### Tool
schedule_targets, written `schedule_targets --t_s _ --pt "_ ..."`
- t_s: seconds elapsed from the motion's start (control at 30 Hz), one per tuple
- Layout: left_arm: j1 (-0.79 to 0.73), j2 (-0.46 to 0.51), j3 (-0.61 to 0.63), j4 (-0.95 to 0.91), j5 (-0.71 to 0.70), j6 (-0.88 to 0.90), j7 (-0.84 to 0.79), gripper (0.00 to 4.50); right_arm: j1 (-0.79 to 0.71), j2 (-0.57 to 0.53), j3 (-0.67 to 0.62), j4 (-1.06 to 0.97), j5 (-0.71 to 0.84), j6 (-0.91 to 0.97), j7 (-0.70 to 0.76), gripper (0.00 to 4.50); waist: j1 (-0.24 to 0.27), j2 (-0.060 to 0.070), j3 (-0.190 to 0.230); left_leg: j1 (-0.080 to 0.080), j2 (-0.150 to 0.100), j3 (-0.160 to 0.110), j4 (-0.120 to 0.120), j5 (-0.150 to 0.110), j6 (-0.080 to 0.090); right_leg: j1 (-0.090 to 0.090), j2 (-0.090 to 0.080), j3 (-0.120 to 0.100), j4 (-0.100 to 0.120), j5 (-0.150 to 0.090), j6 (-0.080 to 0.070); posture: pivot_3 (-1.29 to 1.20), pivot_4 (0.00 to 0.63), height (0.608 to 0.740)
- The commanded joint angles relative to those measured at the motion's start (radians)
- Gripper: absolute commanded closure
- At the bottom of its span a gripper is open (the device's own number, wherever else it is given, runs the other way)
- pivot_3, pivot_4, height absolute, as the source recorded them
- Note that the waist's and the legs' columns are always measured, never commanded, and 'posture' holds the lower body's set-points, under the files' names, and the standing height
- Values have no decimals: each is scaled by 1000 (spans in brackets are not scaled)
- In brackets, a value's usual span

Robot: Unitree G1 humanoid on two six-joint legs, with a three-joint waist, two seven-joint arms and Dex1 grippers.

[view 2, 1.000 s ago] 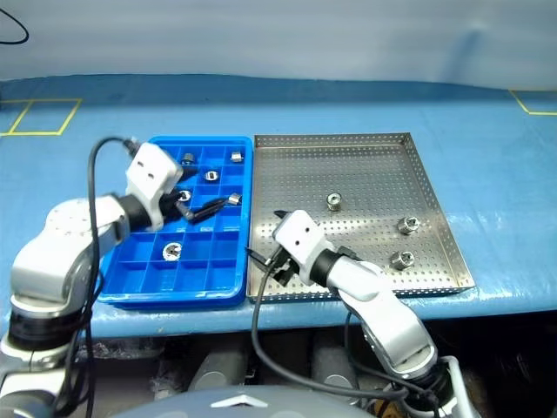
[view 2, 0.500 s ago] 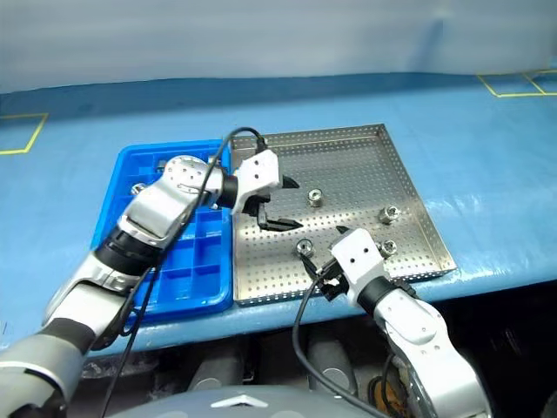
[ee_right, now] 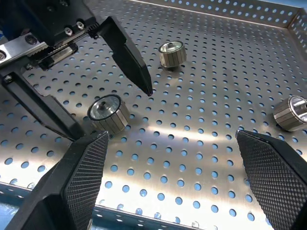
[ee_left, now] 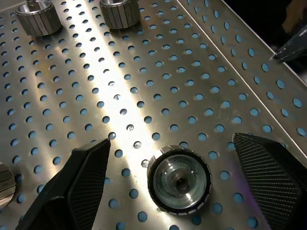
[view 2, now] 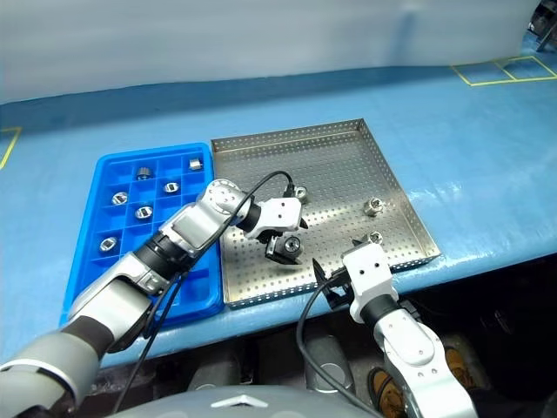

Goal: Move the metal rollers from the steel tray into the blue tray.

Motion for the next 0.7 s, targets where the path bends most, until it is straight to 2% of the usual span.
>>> schedule_targets --t_s 0.03,0.23,0.33,0.47,0.53,0.57,0.6,0.7 --pt "6 -1 -17 17 45 -34 -12 18 -5 7 -1 -3 -5 -35 -3 0 -4 0 0 0 0 0 0 0 0 0 0 0 0 0 0 -289 150 740" --pt "12 1 -31 37 107 -35 -6 18 -28 12 3 6 -5 -39 2 0 -9 0 0 0 0 0 0 0 0 1 0 0 0 0 0 -283 150 740" --pt "16 -3 -12 30 95 -16 -9 597 -34 9 7 6 -5 -40 6 0 -10 1 -1 0 0 0 0 0 0 1 0 0 0 0 0 -274 150 740" --pt "17 -9 28 3 66 11 -1 1911 -39 3 13 7 -4 -36 14 0 -10 1 -1 0 0 0 1 0 0 1 0 0 0 0 1 -264 150 740" --pt "14 -25 88 -29 27 47 29 2575 -47 0 15 8 -2 -34 20 0 -8 1 -1 0 0 0 1 0 0 1 0 0 0 0 1 -254 150 740" --pt "14 -30 108 -41 13 63 38 2740 -49 -2 15 8 -2 -33 23 0 -6 1 -1 0 0 0 1 0 0 0 0 0 0 1 1 -246 150 740" --pt "14 -34 142 -64 -5 83 56 2738 -55 -3 16 9 -1 -32 27 0 -4 1 -1 0 0 -1 1 0 0 0 0 0 0 4 6 -238 150 740" --pt "20 -36 240 -151 -58 153 115 2738 -76 -7 22 11 2 -26 37 0 1 1 -1 -1 0 -1 1 0 0 -1 0 0 0 4 6 -221 150 740"
